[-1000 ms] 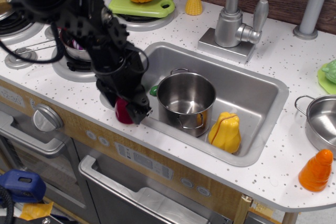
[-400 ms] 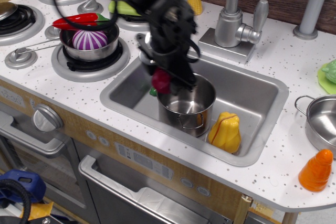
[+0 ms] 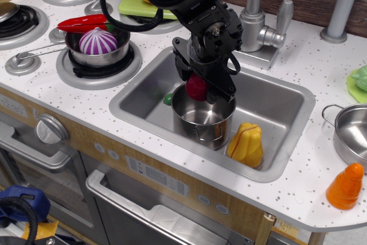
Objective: Put sweet potato in pot which is in sink
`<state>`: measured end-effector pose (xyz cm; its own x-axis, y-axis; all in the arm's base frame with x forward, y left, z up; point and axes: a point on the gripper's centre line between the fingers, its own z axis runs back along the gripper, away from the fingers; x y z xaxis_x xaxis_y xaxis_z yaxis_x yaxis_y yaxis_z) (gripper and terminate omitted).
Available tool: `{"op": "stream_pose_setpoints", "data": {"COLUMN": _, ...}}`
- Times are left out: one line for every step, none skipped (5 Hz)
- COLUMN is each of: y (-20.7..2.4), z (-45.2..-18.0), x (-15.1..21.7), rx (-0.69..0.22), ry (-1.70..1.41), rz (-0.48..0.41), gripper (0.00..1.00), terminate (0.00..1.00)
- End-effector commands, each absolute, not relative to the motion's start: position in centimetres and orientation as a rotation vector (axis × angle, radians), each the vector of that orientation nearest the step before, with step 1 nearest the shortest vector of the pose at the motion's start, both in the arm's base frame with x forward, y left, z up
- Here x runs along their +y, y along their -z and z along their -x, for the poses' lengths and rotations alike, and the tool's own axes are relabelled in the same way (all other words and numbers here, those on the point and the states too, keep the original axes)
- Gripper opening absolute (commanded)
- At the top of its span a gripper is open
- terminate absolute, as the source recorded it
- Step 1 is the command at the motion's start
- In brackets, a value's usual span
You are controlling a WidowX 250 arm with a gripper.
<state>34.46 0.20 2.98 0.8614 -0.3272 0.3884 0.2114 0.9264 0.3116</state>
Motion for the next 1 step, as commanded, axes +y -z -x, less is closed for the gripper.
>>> {"op": "stream_pose_setpoints", "data": {"y": -4.08, "z": -35.2, "x": -0.15, "rx": -0.49, "ry": 0.292, "rz": -0.266, "gripper": 1.0, "terminate": 1.0}}
